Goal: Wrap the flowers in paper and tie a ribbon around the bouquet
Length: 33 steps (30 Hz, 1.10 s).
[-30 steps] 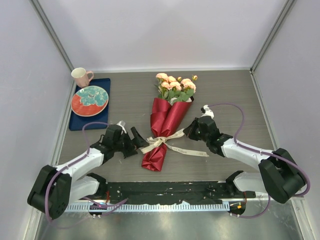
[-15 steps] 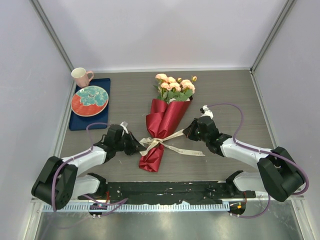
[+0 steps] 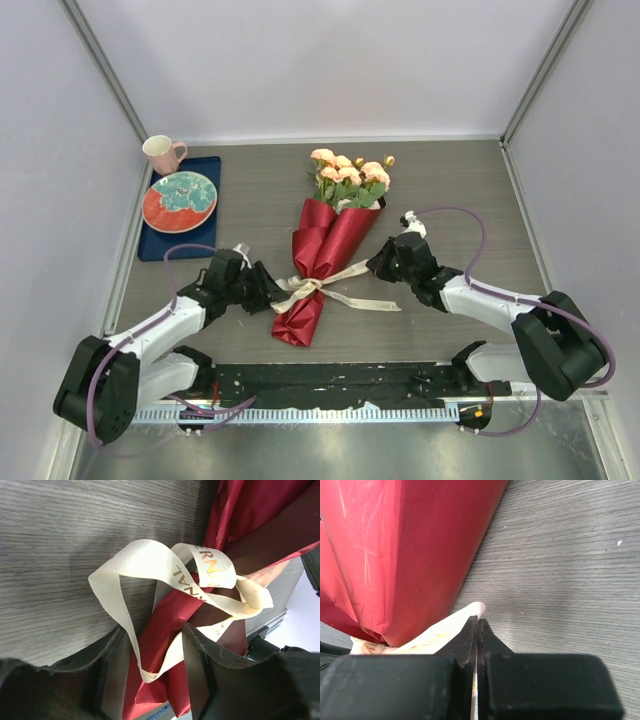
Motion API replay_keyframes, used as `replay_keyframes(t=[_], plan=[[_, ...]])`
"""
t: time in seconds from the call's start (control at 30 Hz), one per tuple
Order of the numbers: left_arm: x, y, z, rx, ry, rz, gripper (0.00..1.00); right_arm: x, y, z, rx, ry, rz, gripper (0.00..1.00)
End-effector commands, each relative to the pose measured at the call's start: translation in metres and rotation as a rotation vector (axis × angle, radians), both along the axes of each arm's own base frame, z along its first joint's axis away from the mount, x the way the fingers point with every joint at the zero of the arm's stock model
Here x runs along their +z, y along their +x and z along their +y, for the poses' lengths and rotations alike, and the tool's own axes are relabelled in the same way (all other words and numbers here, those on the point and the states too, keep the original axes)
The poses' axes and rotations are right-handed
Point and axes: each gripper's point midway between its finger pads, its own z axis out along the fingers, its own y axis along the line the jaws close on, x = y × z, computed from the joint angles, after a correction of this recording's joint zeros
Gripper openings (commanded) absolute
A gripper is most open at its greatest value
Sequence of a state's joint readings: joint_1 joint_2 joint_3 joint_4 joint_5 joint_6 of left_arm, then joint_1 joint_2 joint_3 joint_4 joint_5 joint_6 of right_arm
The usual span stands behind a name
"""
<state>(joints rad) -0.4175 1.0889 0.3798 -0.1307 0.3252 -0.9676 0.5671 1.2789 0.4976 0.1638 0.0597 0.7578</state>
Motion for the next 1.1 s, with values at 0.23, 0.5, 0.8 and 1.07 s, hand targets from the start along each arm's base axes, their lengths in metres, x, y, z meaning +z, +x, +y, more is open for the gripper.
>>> replay_keyframes(t=[0.23,0.5,0.8,1.07], plan=[[0.028,0.015,0.017,0.087,0.054,-0.114,0.31,0.013,0.011,0.003,0.000,0.011,-0.049,0.00],[0.005,0.006,0.046,0.193,0.184,-0.037,0.00,0.008,0.015,-0.013,-0.103,-0.014,-0.043,0.00],[-0.025,-0.015,0.088,0.343,0.400,0.142,0.00,-0.015,0.019,-0.027,-0.199,-0.007,0.009,0.00],[-0.039,-0.026,0.095,0.370,0.449,0.230,0.00,-0.042,0.025,-0.053,-0.342,0.064,0.075,0.00]])
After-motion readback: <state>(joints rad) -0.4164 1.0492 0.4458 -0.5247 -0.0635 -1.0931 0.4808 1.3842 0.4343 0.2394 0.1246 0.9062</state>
